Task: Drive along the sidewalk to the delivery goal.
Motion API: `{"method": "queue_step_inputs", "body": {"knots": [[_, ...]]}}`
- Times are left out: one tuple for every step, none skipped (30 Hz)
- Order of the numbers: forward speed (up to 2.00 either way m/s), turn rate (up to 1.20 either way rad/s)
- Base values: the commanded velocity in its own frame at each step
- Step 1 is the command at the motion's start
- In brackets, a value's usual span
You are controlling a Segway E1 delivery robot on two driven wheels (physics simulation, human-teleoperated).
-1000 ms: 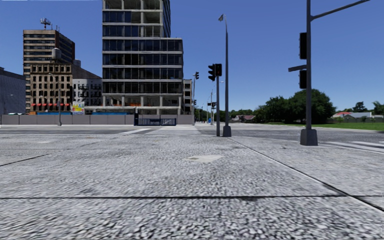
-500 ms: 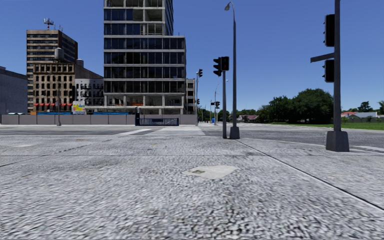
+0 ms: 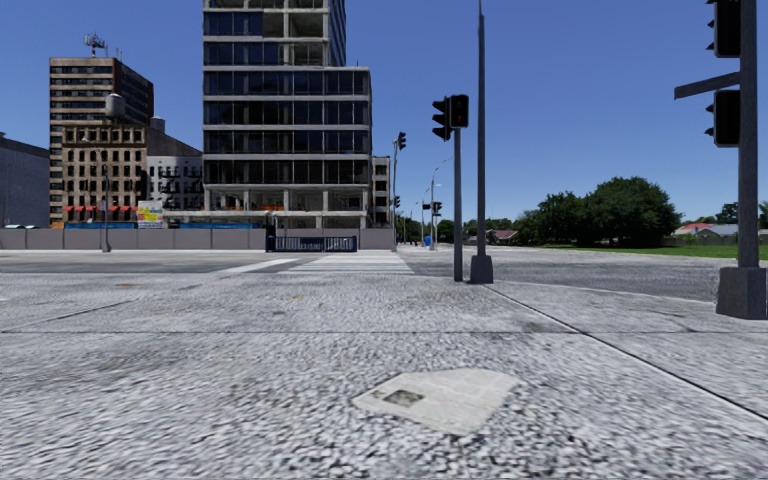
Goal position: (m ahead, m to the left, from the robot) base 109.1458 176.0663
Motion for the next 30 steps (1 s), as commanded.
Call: {"method": "queue_step_inputs", "body": {"knots": [[2.0,0.0],[2.0,0.0],[2.0,0.0],[2.0,0.0],[2.0,0.0],[2.0,0.0],[2.0,0.0],[2.0,0.0],[2.0,0.0],[2.0,0.0],[2.0,0.0],[2.0,0.0],[2.0,0.0],[2.0,0.0],[2.0,0.0],[2.0,0.0],[2.0,0.0],[2.0,0.0],[2.0,0.0],[2.0,0.0],[2.0,0.0],[2.0,0.0],[2.0,0.0],[2.0,0.0],[2.0,0.0],[2.0,0.0],[2.0,0.0],[2.0,0.0],[2.0,0.0],[2.0,0.0]]}}
